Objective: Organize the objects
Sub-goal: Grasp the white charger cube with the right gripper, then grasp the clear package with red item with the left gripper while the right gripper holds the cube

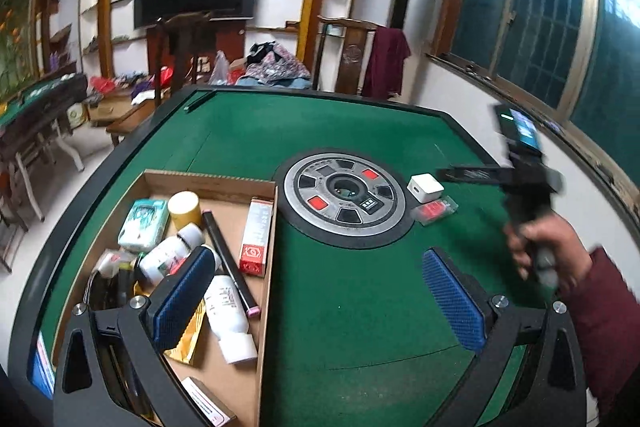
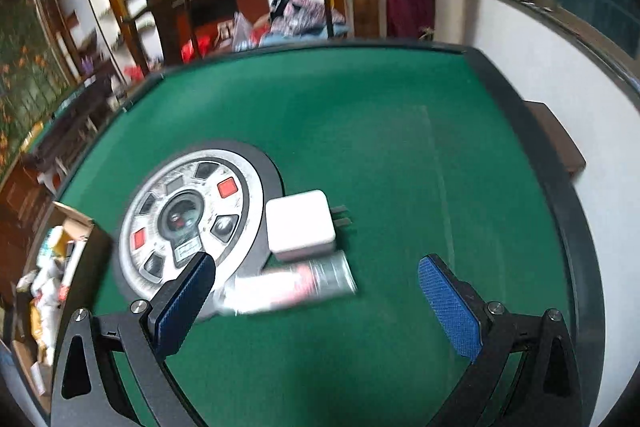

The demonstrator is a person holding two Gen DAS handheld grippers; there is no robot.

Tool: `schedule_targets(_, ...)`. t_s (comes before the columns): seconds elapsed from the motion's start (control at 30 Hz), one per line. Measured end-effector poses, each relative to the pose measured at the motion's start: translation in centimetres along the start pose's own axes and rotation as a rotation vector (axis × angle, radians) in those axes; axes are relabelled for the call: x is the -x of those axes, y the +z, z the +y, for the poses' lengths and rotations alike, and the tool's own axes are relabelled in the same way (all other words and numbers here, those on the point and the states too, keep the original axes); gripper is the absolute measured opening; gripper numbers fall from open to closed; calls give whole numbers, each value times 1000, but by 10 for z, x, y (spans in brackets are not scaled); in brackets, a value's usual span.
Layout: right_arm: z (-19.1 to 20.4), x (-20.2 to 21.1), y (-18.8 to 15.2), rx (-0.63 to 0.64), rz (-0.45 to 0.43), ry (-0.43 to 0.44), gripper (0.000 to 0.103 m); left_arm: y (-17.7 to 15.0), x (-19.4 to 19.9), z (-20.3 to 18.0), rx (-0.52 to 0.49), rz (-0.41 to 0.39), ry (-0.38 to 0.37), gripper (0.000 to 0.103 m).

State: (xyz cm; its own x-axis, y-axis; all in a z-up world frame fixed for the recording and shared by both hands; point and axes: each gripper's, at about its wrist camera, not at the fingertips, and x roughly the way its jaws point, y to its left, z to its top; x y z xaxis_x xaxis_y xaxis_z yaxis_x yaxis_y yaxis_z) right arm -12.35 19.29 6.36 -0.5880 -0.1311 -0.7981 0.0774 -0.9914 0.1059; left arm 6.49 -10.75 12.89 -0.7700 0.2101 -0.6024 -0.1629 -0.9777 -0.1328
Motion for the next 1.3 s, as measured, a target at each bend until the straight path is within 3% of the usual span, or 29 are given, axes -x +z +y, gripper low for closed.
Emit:
schedule_targets(0.1, 4, -31, 12, -10, 79, 12, 103, 3, -5, -3, -30, 14, -26, 103)
schedule_targets(0.23, 13, -52, 14, 28, 124, -67, 100, 7, -17, -14, -66, 32, -54, 103)
schedule_targets(0.3, 13, -58, 11, 42, 157, -80, 76, 8, -24, -23, -95, 36, -77, 103)
schedule_targets(0.33, 11, -60, 9, 37, 176, -58, 58, 9, -27, -27, -107, 38, -91, 103)
schedule_targets(0.37, 10, -56, 7, 39, 162, -67, 55, 10, -33, -33, -121, 42, -109, 103)
schedule_targets(0.5, -13, -36, -6, -38, 147, -48, 55, 15, -57, -52, -166, 63, -151, 103)
schedule_targets(0.63, -57, 14, -36, -162, 67, -48, 54, 24, -97, -80, -270, 91, -189, 103)
schedule_targets(0.77, -99, 66, -77, -290, -42, 24, 54, 31, -147, -114, -396, 121, -225, 103)
schedule_targets(0.87, -117, 82, -94, -334, -108, 80, 54, 32, -182, -140, -497, 170, -251, 103)
schedule_targets(0.97, -123, 89, -93, -327, -136, 106, 54, 29, -209, -163, -615, 194, -215, 103)
schedule_targets(1.13, -121, 82, -78, -302, -120, 125, 54, 26, -239, -187, -681, 259, -256, 103)
schedule_targets(1.3, -116, 76, -76, -312, -134, 117, 54, 19, -260, -202, -721, 353, -305, 86)
